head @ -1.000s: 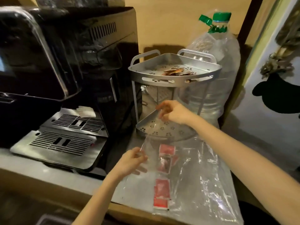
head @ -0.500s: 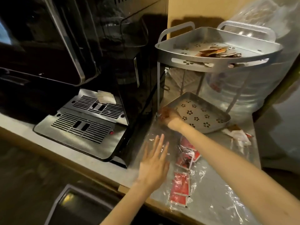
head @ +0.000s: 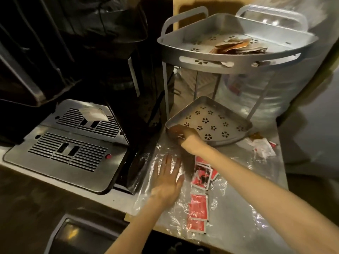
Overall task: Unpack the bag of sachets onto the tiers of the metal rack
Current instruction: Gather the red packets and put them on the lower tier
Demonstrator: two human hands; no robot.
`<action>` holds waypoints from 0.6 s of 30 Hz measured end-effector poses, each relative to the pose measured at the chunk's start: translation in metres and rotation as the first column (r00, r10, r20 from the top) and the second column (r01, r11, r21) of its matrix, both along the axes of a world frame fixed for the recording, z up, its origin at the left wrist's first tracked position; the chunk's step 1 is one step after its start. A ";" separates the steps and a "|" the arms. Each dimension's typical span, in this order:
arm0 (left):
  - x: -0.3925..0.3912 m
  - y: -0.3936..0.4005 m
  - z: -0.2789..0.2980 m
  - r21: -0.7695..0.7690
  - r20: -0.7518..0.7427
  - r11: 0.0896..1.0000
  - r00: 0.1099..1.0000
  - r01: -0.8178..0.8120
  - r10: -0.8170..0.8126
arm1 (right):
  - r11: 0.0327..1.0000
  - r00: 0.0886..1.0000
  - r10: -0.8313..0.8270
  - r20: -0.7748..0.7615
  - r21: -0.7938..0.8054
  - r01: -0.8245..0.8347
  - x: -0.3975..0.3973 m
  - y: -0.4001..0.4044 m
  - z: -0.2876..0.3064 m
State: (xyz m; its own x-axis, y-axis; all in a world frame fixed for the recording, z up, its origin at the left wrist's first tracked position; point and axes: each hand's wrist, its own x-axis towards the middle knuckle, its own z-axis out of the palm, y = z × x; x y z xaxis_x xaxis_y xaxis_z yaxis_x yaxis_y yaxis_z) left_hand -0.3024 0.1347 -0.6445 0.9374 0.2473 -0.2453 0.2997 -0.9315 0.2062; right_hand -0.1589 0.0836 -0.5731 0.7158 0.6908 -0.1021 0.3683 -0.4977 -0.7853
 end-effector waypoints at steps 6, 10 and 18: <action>0.013 -0.001 0.015 -0.019 -0.093 1.000 0.995 -0.025 0.023 | 0.998 1.000 -0.013 -0.001 -0.053 0.013 -0.007 -0.045 0.008; 0.030 -0.011 0.044 0.031 -0.034 0.998 0.998 -0.061 0.062 | 0.998 0.999 -0.044 0.009 -0.040 0.044 -0.011 -0.077 0.011; 0.057 -0.073 0.071 0.045 0.372 0.977 0.904 0.209 -0.210 | 0.924 0.928 -0.372 -0.023 0.090 0.372 -0.016 -0.170 0.009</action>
